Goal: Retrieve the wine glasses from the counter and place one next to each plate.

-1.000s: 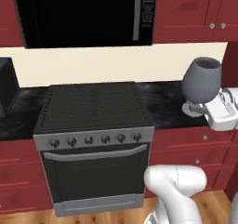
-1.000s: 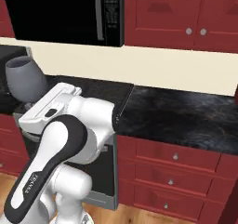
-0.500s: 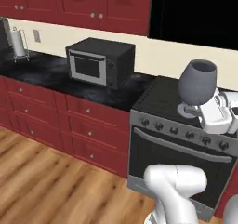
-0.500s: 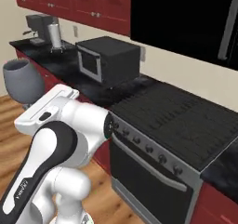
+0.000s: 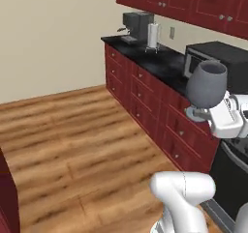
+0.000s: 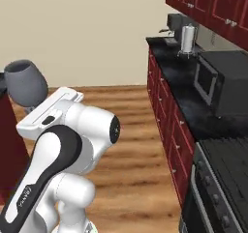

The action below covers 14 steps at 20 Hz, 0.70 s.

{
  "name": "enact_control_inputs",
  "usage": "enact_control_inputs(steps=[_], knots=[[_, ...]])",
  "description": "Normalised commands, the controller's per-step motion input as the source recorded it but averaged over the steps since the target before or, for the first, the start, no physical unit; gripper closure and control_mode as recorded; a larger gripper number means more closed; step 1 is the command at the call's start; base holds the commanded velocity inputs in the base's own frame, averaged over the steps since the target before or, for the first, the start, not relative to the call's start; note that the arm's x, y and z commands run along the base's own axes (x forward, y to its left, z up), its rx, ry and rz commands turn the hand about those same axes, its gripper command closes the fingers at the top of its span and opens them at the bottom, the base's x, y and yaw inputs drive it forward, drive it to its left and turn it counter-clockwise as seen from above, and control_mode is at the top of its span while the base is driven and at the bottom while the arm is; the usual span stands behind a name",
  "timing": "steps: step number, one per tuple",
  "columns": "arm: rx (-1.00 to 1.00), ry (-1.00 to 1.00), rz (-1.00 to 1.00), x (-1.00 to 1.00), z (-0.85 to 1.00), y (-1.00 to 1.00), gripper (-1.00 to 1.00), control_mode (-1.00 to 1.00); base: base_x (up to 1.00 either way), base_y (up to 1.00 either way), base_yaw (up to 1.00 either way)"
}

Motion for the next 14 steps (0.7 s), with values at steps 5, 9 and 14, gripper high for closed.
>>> enact_control_inputs(steps=[5, 9, 14], knots=[[0.0, 0.0, 0.0, 0.0, 0.0, 0.0, 1.0, 1.0, 0.01, 0.0, 1.0], [0.0, 0.0, 0.0, 0.0, 0.0, 0.0, 1.0, 1.0, 0.07, 0.0, 1.0], [0.0, 0.0, 0.0, 0.0, 0.0, 0.0, 1.0, 1.0, 0.19, -0.03, 0.99]])
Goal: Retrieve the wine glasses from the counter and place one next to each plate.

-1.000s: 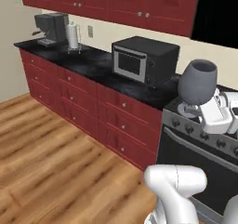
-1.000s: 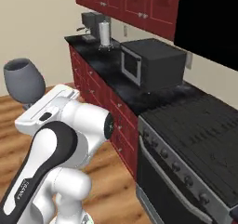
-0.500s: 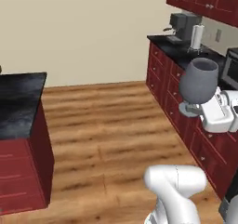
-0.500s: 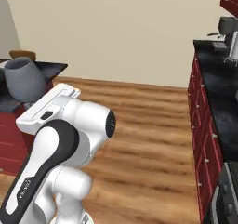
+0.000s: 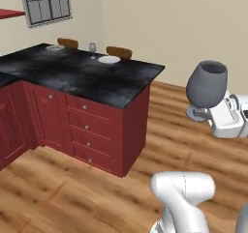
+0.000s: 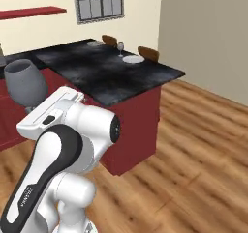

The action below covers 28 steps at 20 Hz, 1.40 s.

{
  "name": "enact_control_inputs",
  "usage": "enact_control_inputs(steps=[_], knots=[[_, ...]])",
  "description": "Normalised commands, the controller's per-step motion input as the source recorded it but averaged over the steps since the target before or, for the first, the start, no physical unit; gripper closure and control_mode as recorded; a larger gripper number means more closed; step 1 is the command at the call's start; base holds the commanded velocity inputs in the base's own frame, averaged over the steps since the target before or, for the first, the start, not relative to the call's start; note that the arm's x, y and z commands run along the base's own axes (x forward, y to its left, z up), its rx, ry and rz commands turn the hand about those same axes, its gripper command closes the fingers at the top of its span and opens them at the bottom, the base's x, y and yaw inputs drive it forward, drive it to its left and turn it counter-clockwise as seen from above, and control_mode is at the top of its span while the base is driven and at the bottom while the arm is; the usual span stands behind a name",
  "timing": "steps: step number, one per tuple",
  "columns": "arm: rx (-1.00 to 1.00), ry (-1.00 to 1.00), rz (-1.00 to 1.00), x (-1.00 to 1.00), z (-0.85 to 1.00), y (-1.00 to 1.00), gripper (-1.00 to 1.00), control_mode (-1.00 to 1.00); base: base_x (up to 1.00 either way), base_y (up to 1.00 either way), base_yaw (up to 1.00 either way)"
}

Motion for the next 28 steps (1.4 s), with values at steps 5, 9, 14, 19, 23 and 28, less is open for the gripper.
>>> enact_control_inputs(steps=[5, 9, 14, 19, 23, 28], knots=[[0.0, 0.0, 0.0, 0.0, 0.0, 0.0, 1.0, 1.0, 0.5, -0.93, 0.47], [0.0, 0.0, 0.0, 0.0, 0.0, 0.0, 1.0, 1.0, 0.72, -1.0, 0.37], [0.0, 0.0, 0.0, 0.0, 0.0, 0.0, 1.0, 1.0, 0.15, -1.0, 0.42], [0.0, 0.0, 0.0, 0.0, 0.0, 0.0, 1.0, 1.0, 0.01, -1.0, 0.43], [0.0, 0.0, 0.0, 0.0, 0.0, 0.0, 1.0, 1.0, 0.0, -0.91, 0.65], [0.0, 0.0, 0.0, 0.0, 0.0, 0.0, 1.0, 1.0, -0.21, -0.39, 0.93]])
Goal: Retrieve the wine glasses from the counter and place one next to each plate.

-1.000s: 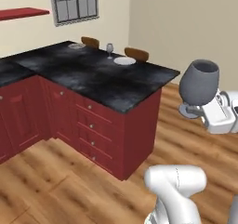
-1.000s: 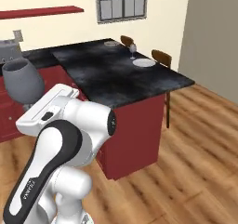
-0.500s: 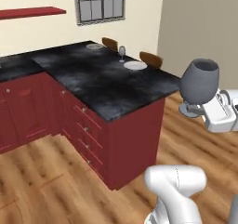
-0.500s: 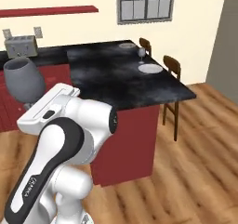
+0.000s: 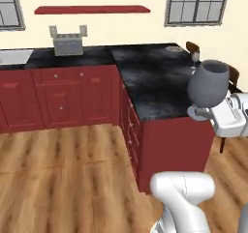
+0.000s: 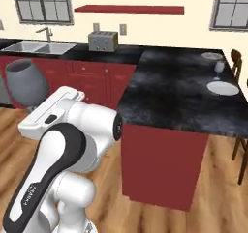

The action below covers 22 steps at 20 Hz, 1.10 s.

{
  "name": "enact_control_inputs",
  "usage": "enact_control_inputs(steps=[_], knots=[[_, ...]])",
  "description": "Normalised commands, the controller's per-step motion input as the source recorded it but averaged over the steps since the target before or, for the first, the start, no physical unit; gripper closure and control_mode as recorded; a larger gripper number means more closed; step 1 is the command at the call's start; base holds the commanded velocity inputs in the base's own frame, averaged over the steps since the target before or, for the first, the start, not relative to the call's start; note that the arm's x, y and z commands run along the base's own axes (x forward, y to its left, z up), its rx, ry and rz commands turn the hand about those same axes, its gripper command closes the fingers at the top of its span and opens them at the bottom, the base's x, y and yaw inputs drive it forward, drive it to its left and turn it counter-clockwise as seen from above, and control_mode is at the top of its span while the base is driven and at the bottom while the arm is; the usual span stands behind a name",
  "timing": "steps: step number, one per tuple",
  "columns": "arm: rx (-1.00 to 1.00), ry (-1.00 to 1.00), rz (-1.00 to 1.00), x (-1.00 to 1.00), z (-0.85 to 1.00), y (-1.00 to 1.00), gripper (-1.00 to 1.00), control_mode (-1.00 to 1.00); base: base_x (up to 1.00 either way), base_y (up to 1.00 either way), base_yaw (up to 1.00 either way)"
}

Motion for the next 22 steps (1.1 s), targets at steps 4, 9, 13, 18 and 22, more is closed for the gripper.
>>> enact_control_inputs(steps=[4, 9, 13, 18, 22], knots=[[0.0, 0.0, 0.0, 0.0, 0.0, 0.0, 1.0, 1.0, -0.29, -0.47, 0.9], [0.0, 0.0, 0.0, 0.0, 0.0, 0.0, 1.0, 1.0, -0.51, -0.96, 0.63], [0.0, 0.0, 0.0, 0.0, 0.0, 0.0, 1.0, 1.0, -1.0, -1.0, 0.35], [0.0, 0.0, 0.0, 0.0, 0.0, 0.0, 1.0, 1.0, -1.0, -1.0, 0.24], [0.0, 0.0, 0.0, 0.0, 0.0, 0.0, 1.0, 1.0, -1.0, -1.0, 0.27]])
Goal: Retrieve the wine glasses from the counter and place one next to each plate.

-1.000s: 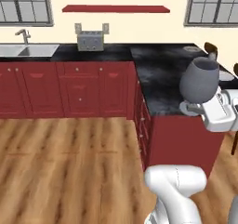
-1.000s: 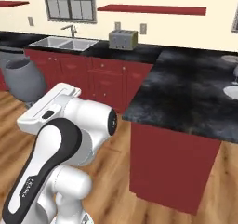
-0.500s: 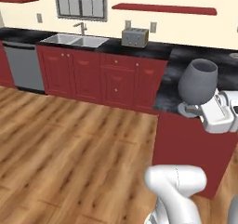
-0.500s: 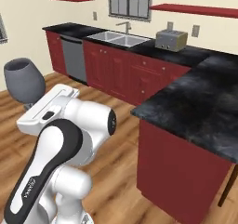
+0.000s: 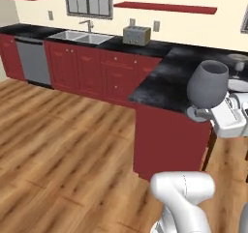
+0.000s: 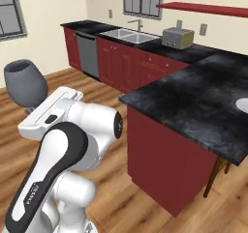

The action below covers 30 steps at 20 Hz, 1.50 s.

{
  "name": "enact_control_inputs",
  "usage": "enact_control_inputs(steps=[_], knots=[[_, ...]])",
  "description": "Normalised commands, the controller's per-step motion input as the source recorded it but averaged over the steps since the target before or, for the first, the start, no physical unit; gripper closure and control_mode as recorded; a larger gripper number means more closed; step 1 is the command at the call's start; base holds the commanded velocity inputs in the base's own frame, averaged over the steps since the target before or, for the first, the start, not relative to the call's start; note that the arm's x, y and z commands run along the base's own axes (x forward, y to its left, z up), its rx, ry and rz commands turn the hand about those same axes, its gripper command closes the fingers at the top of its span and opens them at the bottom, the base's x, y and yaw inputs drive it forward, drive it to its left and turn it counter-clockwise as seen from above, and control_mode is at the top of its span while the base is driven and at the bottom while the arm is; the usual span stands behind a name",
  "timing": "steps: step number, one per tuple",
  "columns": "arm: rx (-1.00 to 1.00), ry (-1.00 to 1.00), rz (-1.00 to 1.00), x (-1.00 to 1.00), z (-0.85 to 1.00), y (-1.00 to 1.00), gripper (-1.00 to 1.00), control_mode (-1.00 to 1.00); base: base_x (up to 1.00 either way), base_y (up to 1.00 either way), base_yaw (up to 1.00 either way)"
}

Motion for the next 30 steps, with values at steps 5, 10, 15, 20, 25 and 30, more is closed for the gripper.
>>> enact_control_inputs(steps=[5, 10, 15, 20, 25, 30], knots=[[0.0, 0.0, 0.0, 0.0, 0.0, 0.0, 1.0, 1.0, -1.0, -1.0, 0.23], [0.0, 0.0, 0.0, 0.0, 0.0, 0.0, 1.0, 1.0, -1.0, -1.0, 0.16], [0.0, 0.0, 0.0, 0.0, 0.0, 0.0, 1.0, 1.0, -0.77, -1.0, 0.26], [0.0, 0.0, 0.0, 0.0, 0.0, 0.0, 1.0, 1.0, -0.67, -0.79, 0.78], [0.0, 0.0, 0.0, 0.0, 0.0, 0.0, 1.0, 1.0, -0.63, -0.93, 0.54], [0.0, 0.0, 0.0, 0.0, 0.0, 0.0, 1.0, 1.0, -0.38, -1.0, 0.04]])
